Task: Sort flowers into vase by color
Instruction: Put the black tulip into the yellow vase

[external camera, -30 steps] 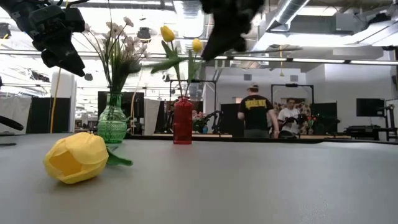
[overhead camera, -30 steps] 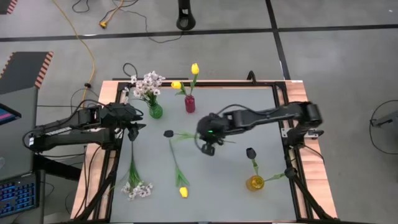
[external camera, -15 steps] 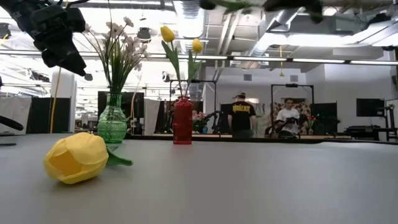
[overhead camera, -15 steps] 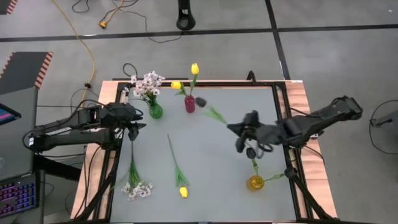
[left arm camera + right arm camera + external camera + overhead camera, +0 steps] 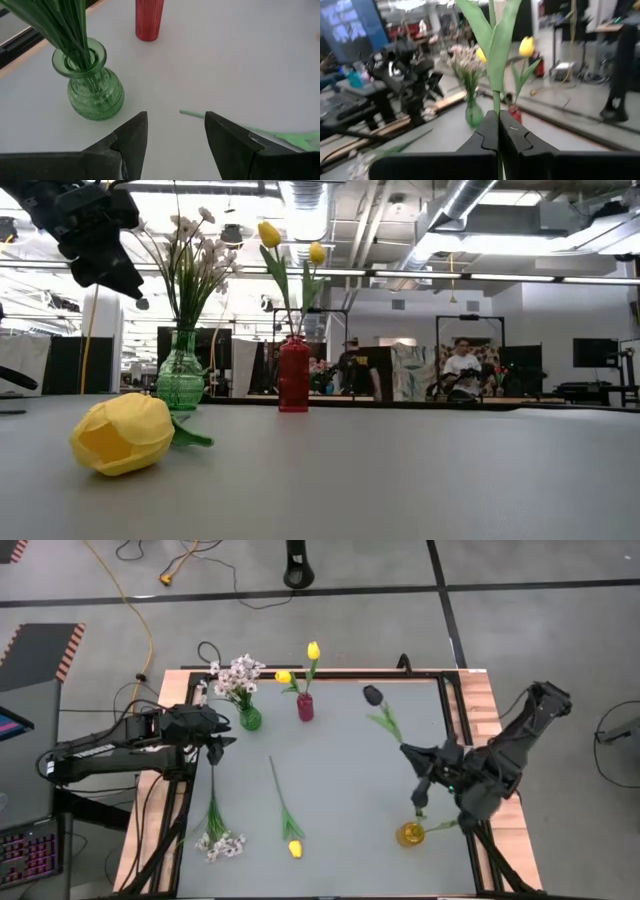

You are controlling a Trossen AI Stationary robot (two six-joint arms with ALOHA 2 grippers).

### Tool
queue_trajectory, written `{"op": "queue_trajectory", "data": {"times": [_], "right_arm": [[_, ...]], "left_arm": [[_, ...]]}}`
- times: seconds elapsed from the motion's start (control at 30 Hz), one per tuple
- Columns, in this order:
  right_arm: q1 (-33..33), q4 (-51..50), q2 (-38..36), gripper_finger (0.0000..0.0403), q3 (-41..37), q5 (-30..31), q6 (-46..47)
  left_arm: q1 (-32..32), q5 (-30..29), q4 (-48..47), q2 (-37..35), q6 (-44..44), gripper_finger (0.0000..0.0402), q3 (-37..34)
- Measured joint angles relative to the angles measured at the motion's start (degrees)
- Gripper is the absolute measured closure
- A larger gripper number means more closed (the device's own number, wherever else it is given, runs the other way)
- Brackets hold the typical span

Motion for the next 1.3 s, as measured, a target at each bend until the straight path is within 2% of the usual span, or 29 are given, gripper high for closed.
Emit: {"op": "queue_trajectory", "data": {"times": [0.1,0.17,0.3,0.53,0.7,1.03,1.3], "right_arm": [[2.3,-0.1,0.0,0.0378,0.0,5.6,-0.3],[3.2,-0.2,0.0,0.0378,0.0,7.2,-0.3],[3.4,-0.2,0.0,0.0377,0.0,7.5,-0.3],[3.1,-0.2,0.0,0.0377,0.0,7.4,-0.3],[3.1,0.0,0.0,0.0377,0.0,7.4,-1.4],[3.1,0.1,0.0,0.0377,0.0,7.3,-1.5],[3.1,0.0,0.0,0.0377,0.0,6.9,-1.6]], "left_arm": [[0.0,0.0,1.6,0.0,0.0,0.0217,0.0],[0.0,0.4,3.5,0.0,-0.2,0.0217,0.0],[0.0,0.7,11.0,0.0,-0.2,0.0217,0.0],[-1.1,5.7,31.0,3.1,4.0,0.0217,0.0],[-5.3,6.5,47.0,10.6,7.5,0.0217,0.0],[-12.0,6.4,80.2,31.7,13.1,0.0217,0.2],[-12.5,4.9,83.1,37.6,13.4,0.0217,4.1]]}}
